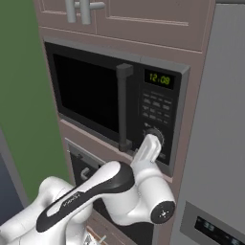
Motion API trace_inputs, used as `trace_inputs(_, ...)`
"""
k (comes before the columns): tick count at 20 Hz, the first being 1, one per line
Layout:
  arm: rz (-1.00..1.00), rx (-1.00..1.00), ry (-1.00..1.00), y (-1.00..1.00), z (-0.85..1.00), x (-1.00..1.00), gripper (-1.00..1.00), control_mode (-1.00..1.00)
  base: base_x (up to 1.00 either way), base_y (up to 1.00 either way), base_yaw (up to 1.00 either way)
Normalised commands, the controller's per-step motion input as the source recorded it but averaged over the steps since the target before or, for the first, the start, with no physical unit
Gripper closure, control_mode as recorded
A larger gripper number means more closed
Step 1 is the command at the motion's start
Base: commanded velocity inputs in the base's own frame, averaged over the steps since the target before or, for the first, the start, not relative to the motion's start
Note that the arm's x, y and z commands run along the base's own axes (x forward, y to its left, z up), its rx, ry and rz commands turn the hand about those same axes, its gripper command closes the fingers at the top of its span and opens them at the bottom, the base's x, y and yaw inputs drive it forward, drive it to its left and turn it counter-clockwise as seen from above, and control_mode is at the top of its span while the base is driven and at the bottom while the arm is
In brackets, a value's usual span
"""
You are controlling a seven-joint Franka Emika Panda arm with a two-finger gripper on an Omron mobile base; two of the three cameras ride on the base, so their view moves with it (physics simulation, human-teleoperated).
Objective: Transport the fish from the fridge to the microwave and turn on the microwave.
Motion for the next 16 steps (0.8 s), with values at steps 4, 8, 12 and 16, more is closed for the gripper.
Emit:
trace_inputs(4,0.00,0.00,-0.02,0.00,-0.07,0.16,1.00,-1.00,0.00,0.00,0.00)
trace_inputs(8,0.00,0.00,0.00,0.00,-0.13,0.22,1.00,-1.00,0.00,0.00,0.00)
trace_inputs(12,0.00,0.01,-0.01,-0.05,-0.12,0.17,1.00,-1.00,0.00,0.00,0.00)
trace_inputs(16,0.00,0.01,-0.02,-0.09,-0.08,0.15,1.00,-1.00,0.00,0.00,0.00)
